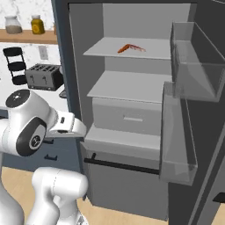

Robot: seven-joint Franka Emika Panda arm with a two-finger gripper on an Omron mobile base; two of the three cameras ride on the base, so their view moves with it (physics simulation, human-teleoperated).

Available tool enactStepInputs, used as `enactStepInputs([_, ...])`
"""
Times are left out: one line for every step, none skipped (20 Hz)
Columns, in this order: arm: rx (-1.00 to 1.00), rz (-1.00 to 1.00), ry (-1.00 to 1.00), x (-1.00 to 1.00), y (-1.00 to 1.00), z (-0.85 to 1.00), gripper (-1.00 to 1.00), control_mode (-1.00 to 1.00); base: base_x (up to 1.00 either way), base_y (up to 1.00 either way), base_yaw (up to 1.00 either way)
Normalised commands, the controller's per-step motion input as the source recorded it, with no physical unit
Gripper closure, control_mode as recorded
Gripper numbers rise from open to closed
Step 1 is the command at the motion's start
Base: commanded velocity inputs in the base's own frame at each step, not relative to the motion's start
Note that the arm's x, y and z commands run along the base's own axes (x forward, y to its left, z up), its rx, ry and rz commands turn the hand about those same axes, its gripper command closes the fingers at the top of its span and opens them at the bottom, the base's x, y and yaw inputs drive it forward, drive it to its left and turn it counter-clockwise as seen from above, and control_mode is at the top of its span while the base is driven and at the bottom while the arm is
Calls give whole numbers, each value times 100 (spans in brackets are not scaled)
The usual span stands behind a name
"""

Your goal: Place one carrot and one steak in each tupperware on the nearby counter, to pack two identical lunches.

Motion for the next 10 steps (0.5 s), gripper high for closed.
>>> enactStepInputs([0, 0, 0, 0, 0, 0, -100, 100, 31, -49, 0])
enactStepInputs([0, 0, 0, 0, 0, 0, -100, 100, 31, -46, 0])
enactStepInputs([0, 0, 0, 0, 0, 0, -100, 100, 31, -37, -1])
enactStepInputs([0, 0, 0, 0, 0, 0, -100, 100, 23, -19, 0])
enactStepInputs([0, 0, 0, 0, 0, 0, -100, 100, 6, 0, 0])
enactStepInputs([0, 0, 0, 0, 0, 0, -100, 100, 0, 0, 0])
enactStepInputs([0, 0, 0, 0, 0, 0, -100, 100, 1, 0, 0])
enactStepInputs([0, 0, 0, 0, 0, 0, -100, 100, 13, 0, 0])
enactStepInputs([0, 0, 0, 0, 0, 0, -100, 100, 37, -18, 0])
enactStepInputs([0, 0, 0, 0, 0, 0, -100, 100, 46, -25, 0])
